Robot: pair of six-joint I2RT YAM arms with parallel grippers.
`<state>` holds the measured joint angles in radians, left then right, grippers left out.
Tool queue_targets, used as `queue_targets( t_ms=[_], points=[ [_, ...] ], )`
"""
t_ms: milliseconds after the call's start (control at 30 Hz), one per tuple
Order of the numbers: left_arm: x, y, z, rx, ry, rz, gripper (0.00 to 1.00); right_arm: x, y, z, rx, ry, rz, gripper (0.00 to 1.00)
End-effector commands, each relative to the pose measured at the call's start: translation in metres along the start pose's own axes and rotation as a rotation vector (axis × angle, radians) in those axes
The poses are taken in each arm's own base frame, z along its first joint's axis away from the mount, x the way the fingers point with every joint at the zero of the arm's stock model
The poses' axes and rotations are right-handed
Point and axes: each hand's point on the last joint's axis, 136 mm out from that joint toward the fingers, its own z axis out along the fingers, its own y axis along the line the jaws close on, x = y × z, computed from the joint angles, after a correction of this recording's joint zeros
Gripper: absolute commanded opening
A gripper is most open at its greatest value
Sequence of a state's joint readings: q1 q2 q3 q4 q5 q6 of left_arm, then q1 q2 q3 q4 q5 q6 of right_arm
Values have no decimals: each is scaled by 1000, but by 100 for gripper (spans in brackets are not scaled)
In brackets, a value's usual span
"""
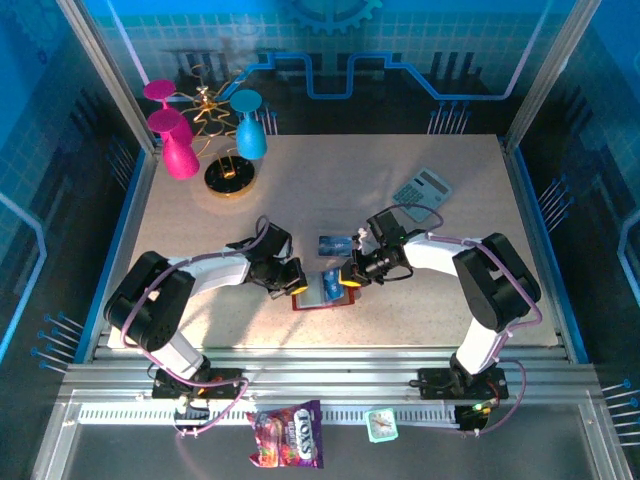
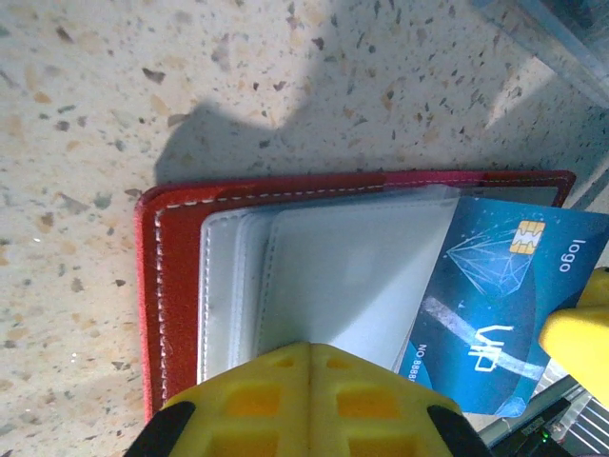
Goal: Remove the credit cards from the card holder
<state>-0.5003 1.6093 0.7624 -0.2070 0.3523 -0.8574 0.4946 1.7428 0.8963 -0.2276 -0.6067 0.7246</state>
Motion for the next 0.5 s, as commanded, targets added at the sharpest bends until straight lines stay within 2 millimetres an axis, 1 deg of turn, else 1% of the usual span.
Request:
queue_targets(
  t_ms=[0, 100, 233, 467],
  points=[
    [1, 2, -6, -35, -15, 14, 4, 2, 0, -3, -3, 19, 1, 10],
    [1, -1, -9, -22, -19, 14, 5, 3, 1, -1, -11, 21, 7, 11],
    [2, -2, -9, -14, -15, 12, 6, 4, 6, 2, -24, 23, 8, 15],
    [3, -6, -12, 0, -19, 16, 6, 6, 11, 5, -27, 31, 9, 17]
  ],
)
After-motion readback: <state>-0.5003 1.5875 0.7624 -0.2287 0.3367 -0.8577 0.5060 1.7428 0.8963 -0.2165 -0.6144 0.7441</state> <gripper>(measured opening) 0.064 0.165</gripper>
